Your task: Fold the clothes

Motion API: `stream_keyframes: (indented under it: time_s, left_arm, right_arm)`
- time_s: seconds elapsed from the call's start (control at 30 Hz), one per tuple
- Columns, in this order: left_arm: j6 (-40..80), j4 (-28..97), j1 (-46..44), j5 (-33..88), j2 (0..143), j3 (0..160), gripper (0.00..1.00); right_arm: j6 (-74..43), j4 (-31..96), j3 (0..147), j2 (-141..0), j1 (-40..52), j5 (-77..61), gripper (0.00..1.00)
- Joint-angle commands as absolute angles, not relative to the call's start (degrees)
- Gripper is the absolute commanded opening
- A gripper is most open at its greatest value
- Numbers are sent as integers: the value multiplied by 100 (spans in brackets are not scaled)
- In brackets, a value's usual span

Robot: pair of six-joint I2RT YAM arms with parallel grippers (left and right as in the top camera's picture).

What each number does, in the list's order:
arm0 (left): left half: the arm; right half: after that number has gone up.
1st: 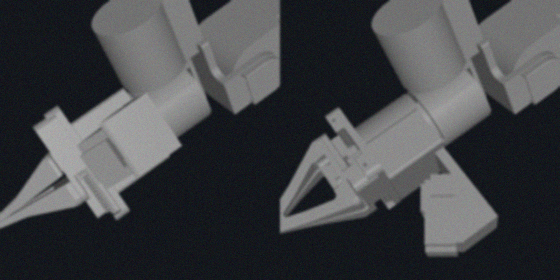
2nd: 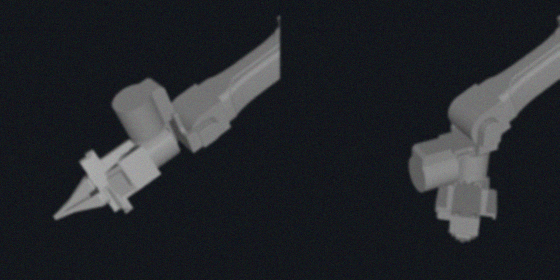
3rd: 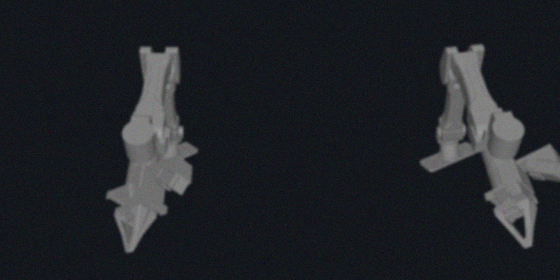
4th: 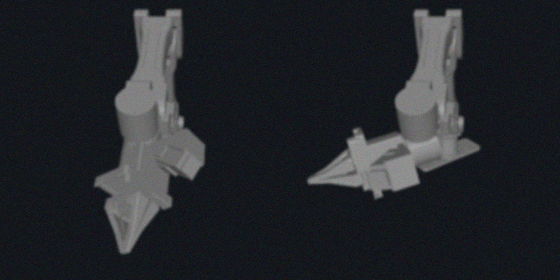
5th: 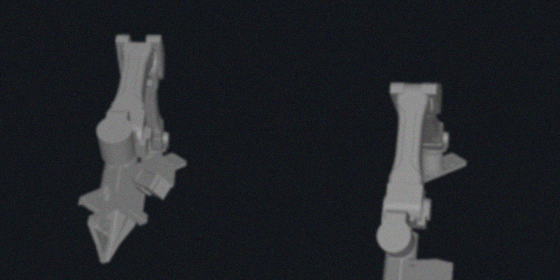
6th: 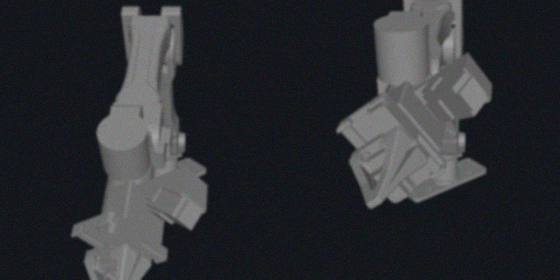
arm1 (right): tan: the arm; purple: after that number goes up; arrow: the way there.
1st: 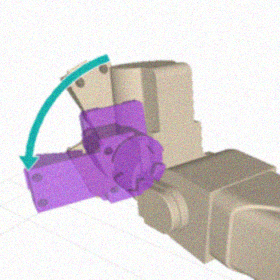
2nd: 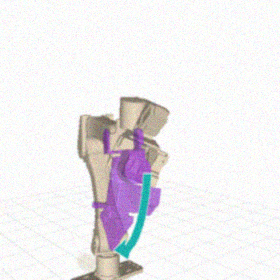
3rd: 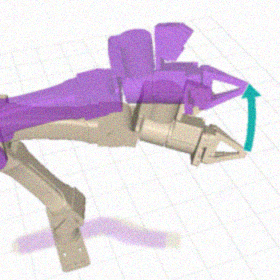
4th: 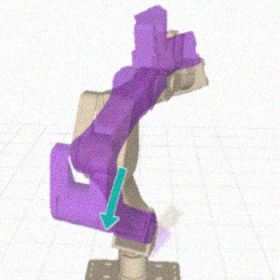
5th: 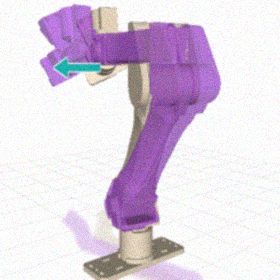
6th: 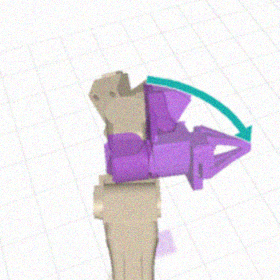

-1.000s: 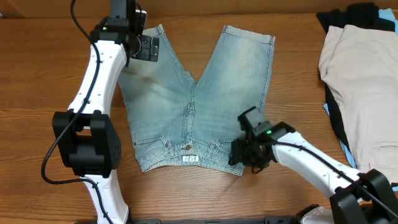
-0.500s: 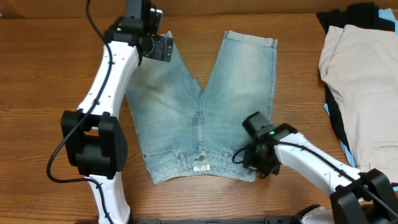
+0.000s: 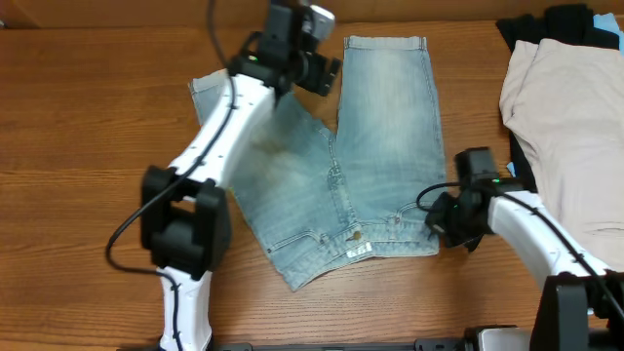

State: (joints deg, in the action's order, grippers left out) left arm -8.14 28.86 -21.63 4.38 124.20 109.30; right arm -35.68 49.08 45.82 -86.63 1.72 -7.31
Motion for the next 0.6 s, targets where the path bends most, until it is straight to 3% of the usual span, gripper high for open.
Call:
stream_keyframes:
  time_s: [0.0,0.07,0.1,0.13,0.2,0.3,0.47,0.57]
  left_arm:
    - [-1031,2580,-2329,558,13039,11000,100]
    - [-1024,2362,-2373,563,13251,11000,100]
    - [-1024,2235,-2401,563,13356,11000,100]
    - [-1026,2067,-2434,569,13489,11000,100]
    - [-1026,1922,-2473,567,13574,11000,100]
    - [-1026,1719,-2532,567,13708,11000,100]
    - [-895,1623,-2659,607,13931,11000,97]
    - [-856,1627,-2709,624,14011,11000,84]
  right_arm:
    - [-3280,4873,4941,-8680,-237,-781,8]
    - [-3201,4875,5094,-8680,-429,-781,16]
    - [-3140,4884,5205,-8680,-526,-788,27]
    - [-3055,4943,5387,-8680,-615,-786,49]
    - [-2947,5065,5640,-8680,-652,-779,64]
    - [-2851,5284,6095,-8680,-650,-762,69]
    - [-2799,5590,6615,-8680,-650,-762,70]
    - [-2799,5658,6683,-8680,-650,-762,70]
